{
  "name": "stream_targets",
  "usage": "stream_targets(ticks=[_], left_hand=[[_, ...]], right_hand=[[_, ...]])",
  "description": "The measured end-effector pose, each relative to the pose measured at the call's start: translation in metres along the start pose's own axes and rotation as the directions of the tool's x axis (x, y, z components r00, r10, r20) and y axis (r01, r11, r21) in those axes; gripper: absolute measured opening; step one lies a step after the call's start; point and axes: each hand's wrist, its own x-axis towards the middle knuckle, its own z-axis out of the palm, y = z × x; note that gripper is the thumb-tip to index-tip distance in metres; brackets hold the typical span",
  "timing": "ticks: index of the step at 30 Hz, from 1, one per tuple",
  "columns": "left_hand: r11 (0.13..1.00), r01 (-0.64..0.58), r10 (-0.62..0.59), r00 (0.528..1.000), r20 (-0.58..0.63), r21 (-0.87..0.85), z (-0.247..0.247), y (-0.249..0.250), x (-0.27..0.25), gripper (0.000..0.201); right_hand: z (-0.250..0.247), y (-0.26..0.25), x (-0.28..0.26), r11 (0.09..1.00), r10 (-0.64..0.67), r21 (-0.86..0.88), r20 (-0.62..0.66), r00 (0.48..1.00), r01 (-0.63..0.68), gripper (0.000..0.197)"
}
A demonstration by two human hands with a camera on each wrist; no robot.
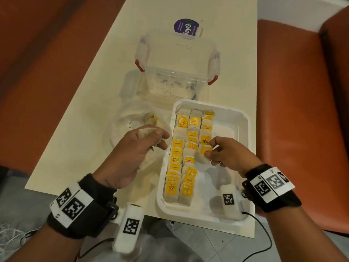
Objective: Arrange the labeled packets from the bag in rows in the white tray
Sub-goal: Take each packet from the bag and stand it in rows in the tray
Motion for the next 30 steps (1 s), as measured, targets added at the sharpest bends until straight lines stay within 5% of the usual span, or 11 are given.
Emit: stream_targets(ticks=[4, 16, 30], left_hand=[[1.0, 0.01, -0.01, 1.0, 0.004, -0.003, 0.004, 0.002, 0.001, 0.029], [0.991, 0.095, -0.089, 0.994, 0.064, -0.097, 0.019, 0.003, -0.002, 0.031], [0.997, 0.067, -0.058, 0.983, 0.174, -0.048, 0.023, -0.002, 0.0, 0.032]], right_hand=[[0.004, 0.009, 0.014, 0.995, 0.023, -0.1, -0.076, 0.997, -0.03, 0.013], [0.007, 0.012, 0.02, 1.0, 0.031, 0.002, -0.199, 0.979, -0.031, 0.038], [0.007, 0.007, 0.011, 0.999, -0.037, -0.046, -0.274, 0.961, 0.025, 0.042]])
